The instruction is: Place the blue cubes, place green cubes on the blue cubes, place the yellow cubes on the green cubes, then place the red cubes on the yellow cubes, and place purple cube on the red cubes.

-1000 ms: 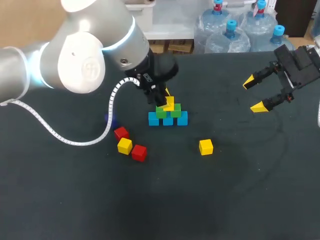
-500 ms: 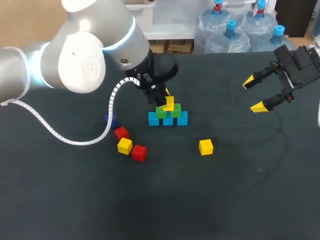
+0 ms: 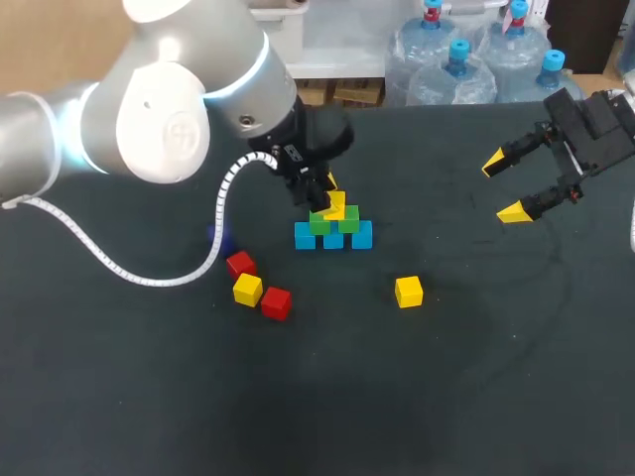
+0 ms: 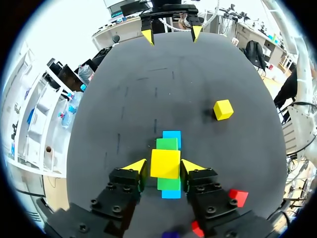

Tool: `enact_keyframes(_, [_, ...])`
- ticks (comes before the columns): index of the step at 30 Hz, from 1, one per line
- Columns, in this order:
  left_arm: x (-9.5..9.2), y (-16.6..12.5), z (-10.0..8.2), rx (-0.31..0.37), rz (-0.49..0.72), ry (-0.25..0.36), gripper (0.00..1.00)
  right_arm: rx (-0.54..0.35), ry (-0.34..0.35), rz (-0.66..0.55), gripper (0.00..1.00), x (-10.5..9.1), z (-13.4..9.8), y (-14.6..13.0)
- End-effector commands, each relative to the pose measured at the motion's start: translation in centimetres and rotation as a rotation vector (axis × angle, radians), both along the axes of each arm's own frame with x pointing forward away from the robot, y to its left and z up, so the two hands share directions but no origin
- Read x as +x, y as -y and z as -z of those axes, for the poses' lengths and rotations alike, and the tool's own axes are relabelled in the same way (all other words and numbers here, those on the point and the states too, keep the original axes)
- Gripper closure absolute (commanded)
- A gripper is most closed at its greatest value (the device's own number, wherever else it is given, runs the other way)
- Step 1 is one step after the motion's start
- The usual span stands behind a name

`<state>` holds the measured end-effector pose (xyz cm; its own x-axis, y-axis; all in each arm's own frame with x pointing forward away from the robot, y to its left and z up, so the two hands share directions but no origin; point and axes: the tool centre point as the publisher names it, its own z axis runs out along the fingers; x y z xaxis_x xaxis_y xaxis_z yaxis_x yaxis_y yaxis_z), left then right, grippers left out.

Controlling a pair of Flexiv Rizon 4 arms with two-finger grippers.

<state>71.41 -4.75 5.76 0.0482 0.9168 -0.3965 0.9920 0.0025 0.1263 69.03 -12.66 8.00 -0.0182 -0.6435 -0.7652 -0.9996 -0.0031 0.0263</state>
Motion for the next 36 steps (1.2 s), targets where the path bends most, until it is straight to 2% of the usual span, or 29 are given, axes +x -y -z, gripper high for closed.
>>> enact_keyframes(1, [0.2, 0.1, 0.0, 0.002, 0.004, -0.004, 0.58, 0.001, 0.001, -0.001, 0.0, 0.1, 0.1, 0.0])
enact_keyframes(21, [-0.1, 0.3, -0.4, -0.003, 0.013, 0.0, 0.58, 0.001, 0.001, -0.001, 0.0, 0.1, 0.1, 0.0])
enact_keyframes(36, [-1.4, -0.6, -2.4, -0.014, 0.026, 0.024, 0.55, 0.001, 0.001, -0.001, 0.0, 0.1, 0.1, 0.0])
